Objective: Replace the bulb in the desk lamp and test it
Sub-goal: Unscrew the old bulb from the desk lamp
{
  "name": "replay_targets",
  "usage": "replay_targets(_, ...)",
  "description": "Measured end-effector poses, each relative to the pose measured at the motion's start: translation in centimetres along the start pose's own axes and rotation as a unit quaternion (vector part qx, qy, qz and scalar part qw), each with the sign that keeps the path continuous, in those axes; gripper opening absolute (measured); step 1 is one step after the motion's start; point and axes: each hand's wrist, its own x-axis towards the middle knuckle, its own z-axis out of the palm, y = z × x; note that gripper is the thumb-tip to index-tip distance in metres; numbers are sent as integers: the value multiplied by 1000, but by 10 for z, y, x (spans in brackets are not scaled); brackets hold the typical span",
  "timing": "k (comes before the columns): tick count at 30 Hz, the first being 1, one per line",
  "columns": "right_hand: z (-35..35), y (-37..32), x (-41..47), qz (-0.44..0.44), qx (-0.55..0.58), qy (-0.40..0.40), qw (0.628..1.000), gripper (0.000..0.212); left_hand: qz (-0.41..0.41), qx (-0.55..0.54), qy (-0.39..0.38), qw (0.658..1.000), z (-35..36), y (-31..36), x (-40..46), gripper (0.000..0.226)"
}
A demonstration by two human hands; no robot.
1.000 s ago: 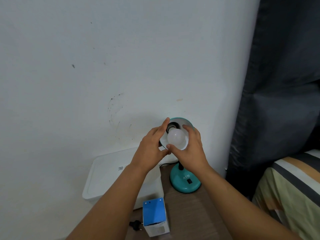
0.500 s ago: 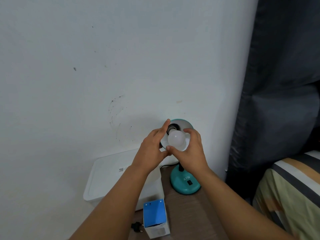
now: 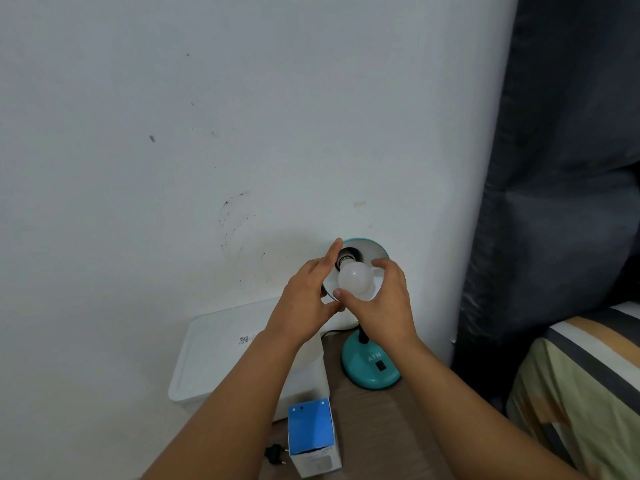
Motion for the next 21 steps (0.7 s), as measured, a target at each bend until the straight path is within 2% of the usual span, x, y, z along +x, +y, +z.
replay_targets(4,-1,2,0,-45,-8,-12,999,59,4,-8,-5,1000,0,1,1,101)
replay_targets(8,-1,5,-2,-53,0,-46,998,79,8,-12,-3,1000,1,0,0,101)
replay_targets(11,-1,3,-3,-35,-6,-45,998,85,7,-7,0,1000,2,0,0,98)
replay_targets(14,-2,0,-1,-4,-15,-1,1000,76,-2,-1,-3,1000,2,0,0,103)
replay_targets(16,-2,-1,-1,-17,-28,-11,999,64,-5,-2,-6,1000,1,-1,0,104)
replay_targets(21,-4,-1,-2,-33,-16,-35,999,74,1,-4,-4,1000,1,0,0,102)
